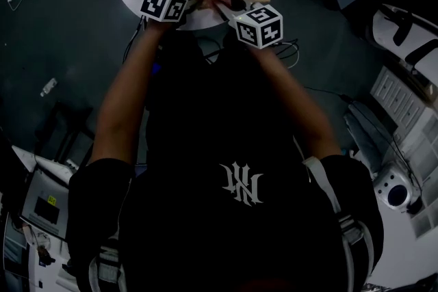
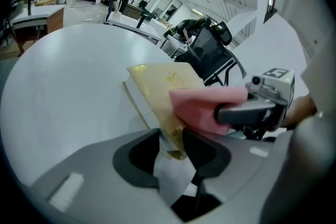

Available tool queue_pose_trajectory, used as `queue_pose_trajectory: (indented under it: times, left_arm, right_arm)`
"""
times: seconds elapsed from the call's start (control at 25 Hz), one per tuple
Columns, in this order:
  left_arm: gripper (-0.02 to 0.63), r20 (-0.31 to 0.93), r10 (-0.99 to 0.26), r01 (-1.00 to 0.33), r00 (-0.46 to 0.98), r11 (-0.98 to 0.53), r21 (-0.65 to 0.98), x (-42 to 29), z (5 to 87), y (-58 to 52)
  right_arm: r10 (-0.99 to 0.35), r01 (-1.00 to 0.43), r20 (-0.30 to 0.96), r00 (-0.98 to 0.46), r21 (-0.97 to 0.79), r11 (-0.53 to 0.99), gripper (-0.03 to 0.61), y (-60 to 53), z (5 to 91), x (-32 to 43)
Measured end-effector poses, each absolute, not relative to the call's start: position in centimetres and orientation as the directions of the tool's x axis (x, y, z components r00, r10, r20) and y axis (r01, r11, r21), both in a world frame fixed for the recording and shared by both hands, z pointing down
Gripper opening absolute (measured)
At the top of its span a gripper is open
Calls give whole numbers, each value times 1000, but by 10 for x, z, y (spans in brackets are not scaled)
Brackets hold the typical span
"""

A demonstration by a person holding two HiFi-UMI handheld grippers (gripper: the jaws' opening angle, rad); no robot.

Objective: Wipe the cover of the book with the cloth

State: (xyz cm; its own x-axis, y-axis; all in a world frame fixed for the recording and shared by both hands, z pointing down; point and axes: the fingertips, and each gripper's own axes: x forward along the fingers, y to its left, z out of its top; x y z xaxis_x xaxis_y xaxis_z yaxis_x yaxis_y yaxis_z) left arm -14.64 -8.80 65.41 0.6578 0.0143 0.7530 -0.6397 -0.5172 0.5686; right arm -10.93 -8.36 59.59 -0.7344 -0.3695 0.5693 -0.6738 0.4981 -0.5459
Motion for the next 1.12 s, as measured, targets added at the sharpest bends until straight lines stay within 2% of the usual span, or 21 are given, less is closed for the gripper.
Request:
queue_pose_trajectory:
  times: [0.12, 0.32, 0.64, 1.12]
  left_arm:
    - [144, 751, 18, -638, 660, -515, 573, -147, 656, -90]
    - [144, 756, 13, -639, 654, -526, 561, -147, 657, -89]
    - [147, 756, 38, -629, 653, -529, 569, -150, 656, -89]
    - [152, 773, 40, -636, 633, -542, 549, -146, 656, -87]
  right_arm:
    - [-335, -657, 570, -750, -584, 477, 11, -81, 616, -128]
    - [-317, -708, 648, -692, -525, 472, 12, -82, 633, -127]
    - [-300, -711, 701, -646, -410, 572, 11, -81, 636, -124]
    - [-358, -747, 706, -610, -363, 557, 11, -85, 635, -61]
